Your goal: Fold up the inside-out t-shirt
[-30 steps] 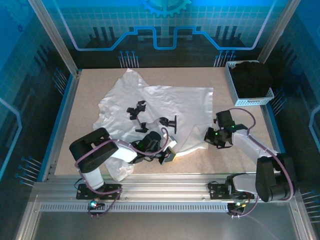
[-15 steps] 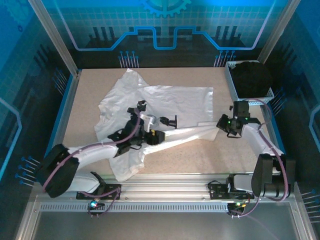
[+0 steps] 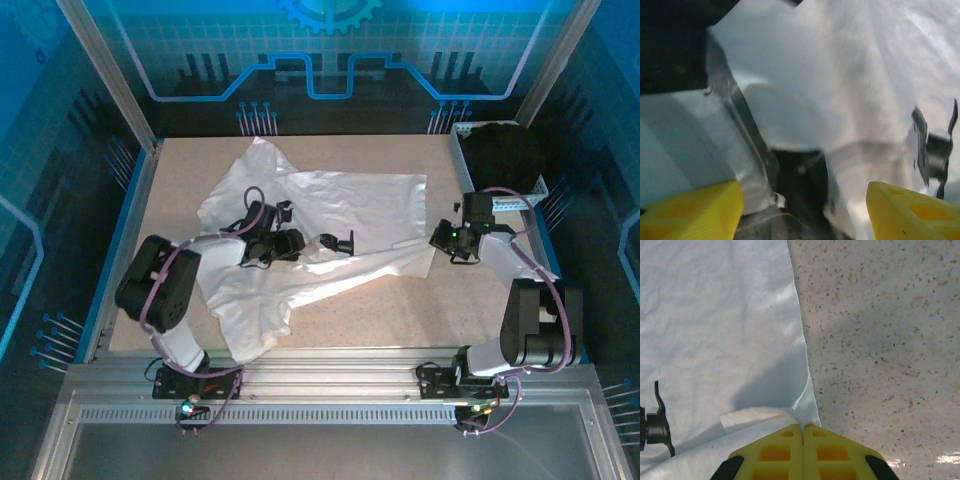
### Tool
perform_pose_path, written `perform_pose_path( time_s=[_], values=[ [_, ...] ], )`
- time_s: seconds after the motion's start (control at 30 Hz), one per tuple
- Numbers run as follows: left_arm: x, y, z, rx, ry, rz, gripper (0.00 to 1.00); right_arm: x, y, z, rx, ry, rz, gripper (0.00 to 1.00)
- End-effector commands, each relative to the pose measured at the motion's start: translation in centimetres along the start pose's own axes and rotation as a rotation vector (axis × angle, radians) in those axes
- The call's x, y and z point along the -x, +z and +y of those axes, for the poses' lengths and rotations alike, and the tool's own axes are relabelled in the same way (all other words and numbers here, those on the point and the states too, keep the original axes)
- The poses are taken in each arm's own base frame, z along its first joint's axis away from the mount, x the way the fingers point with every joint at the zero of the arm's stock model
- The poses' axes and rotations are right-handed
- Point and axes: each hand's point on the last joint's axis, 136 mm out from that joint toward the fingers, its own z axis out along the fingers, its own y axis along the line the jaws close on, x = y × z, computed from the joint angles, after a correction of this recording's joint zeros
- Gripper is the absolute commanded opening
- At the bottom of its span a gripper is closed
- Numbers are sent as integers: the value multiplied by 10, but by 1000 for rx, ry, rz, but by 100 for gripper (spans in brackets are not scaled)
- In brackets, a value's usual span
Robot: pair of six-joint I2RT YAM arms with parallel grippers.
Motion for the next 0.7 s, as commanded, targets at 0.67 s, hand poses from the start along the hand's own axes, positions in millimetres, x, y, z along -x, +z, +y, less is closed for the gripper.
perform_pose_path(
  time_s=[0.67],
  values=[
    [-70,-91,34,301,196,-28,70,13,-28,27,39,-123,-67,0]
  ],
)
